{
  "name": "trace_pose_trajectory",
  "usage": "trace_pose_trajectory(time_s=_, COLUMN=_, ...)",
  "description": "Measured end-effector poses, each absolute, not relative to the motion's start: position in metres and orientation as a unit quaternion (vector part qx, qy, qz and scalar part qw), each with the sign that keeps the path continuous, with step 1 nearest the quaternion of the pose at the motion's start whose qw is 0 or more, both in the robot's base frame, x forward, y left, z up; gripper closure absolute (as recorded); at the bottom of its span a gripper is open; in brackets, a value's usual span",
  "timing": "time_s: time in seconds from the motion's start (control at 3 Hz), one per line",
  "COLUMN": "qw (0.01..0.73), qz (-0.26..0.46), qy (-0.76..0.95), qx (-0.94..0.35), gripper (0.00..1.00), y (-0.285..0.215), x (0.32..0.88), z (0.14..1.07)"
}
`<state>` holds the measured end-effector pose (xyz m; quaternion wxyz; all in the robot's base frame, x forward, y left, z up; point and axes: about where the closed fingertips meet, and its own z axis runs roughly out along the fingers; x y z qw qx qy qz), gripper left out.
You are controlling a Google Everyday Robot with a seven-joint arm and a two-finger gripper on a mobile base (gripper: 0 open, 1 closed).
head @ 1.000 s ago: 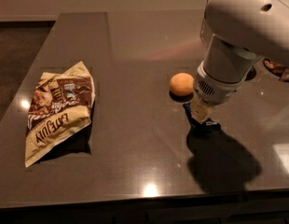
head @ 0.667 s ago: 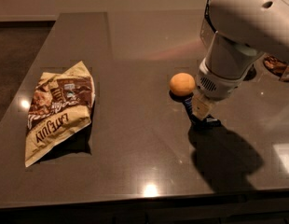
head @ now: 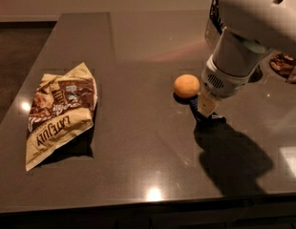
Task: Move rxbar blueberry near orange
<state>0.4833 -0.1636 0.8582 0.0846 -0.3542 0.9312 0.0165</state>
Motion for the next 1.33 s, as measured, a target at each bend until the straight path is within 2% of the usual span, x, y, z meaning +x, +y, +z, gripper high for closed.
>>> trace_pose_trajectory(time_s=0.67, qw=0.085, qz=0.016, qy=0.931, qx=-0.355, gripper=0.13, y=-0.1625, x=0.4830, z=0.8580)
trace_pose_trajectory(time_s=1.0, qw=0.086, qz=0.015, qy=0.931, qx=-0.356, gripper=0.00, y=-0.1620, x=0.4829, z=0.8580)
trace_pose_trajectory(time_s=1.33, qw=0.086, qz=0.015, qy=0.931, qx=-0.356, gripper=0.00, y=-0.1620, x=0.4829, z=0.8580)
